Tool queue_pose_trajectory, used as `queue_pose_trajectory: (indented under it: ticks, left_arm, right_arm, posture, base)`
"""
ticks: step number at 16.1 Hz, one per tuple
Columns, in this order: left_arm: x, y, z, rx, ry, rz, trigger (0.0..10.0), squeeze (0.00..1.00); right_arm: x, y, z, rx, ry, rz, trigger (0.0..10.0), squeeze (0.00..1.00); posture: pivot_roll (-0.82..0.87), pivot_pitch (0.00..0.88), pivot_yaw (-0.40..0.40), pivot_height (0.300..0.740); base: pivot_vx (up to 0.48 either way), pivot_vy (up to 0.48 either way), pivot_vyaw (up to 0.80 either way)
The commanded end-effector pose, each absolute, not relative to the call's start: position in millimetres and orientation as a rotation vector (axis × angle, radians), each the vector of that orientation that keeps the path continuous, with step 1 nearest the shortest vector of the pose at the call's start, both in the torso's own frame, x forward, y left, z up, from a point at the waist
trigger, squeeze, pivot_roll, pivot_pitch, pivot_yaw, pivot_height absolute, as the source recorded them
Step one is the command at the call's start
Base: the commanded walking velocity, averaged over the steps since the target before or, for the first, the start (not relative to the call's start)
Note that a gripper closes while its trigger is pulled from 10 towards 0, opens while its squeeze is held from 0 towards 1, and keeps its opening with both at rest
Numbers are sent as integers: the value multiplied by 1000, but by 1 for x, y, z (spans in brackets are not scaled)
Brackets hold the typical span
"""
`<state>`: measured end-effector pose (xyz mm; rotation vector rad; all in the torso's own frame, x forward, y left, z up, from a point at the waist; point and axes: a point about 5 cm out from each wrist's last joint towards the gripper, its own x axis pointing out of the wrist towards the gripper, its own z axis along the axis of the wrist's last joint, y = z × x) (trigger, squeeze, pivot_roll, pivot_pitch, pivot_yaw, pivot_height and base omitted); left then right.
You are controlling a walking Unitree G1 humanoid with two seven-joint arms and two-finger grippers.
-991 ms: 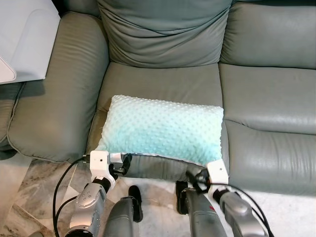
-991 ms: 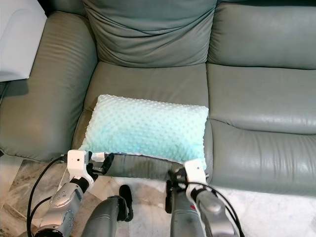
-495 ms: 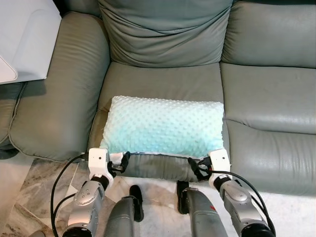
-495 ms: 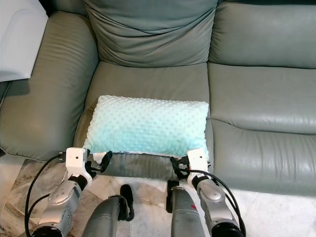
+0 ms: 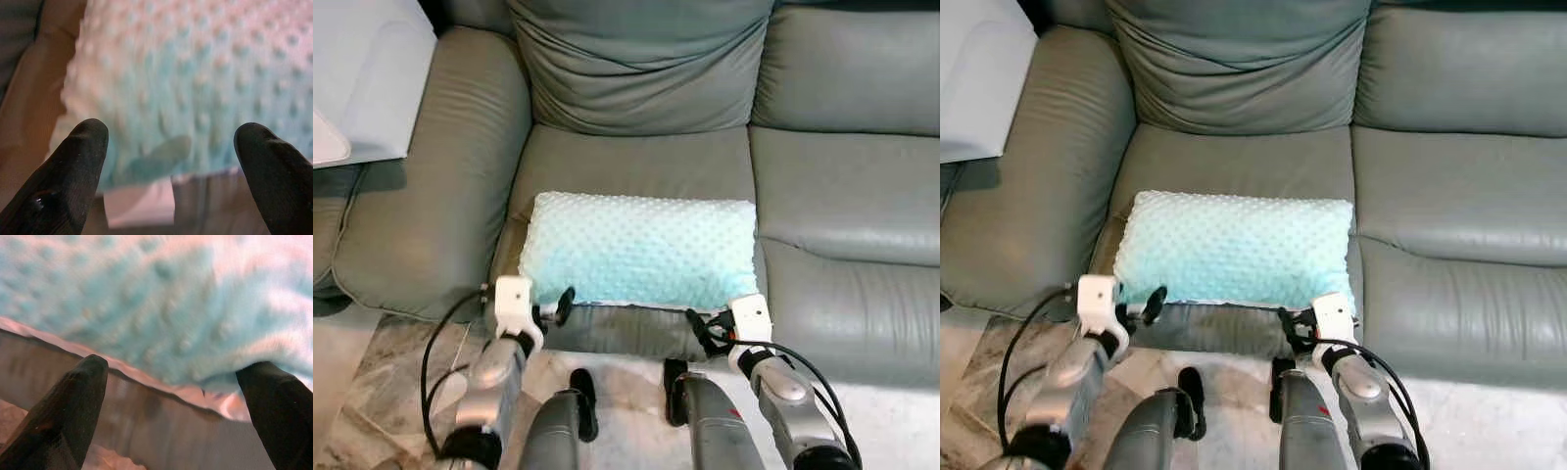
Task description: Move the pillow to the sofa
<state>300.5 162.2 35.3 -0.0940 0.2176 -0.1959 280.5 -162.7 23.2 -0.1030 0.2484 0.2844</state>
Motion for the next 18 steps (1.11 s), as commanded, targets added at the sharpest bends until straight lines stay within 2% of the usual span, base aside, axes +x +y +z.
queue_pose_trajectory:
  ticks: [1,7,12,15,18]
  left_arm:
    - [289,173,18,-73,291,-165,10000,0]
    - [270,185,-1,26,381,-237,10000,0]
    - [262,198,-14,66,440,-121,10000,0]
    - [248,215,-29,136,550,14,10000,0]
    - [239,225,-38,198,634,68,10000,0]
  right_arm:
    - [271,-161,15,-87,284,293,10000,0]
    - [262,-150,25,-22,250,279,10000,0]
    - [272,-154,13,-30,307,203,10000,0]
    - [276,-169,-2,-101,405,146,10000,0]
    - [277,-191,-11,-103,509,22,10000,0]
  posture:
    - [-19,280,84,740]
    - [-36,108,89,740]
    - [-10,3,69,740]
    - [-13,0,53,740]
    - [-25,0,47,740]
  base:
    - [0,0,0]
    - [0,0,0]
    - [0,0,0]
    - [0,0,0]
    - [0,0,0]
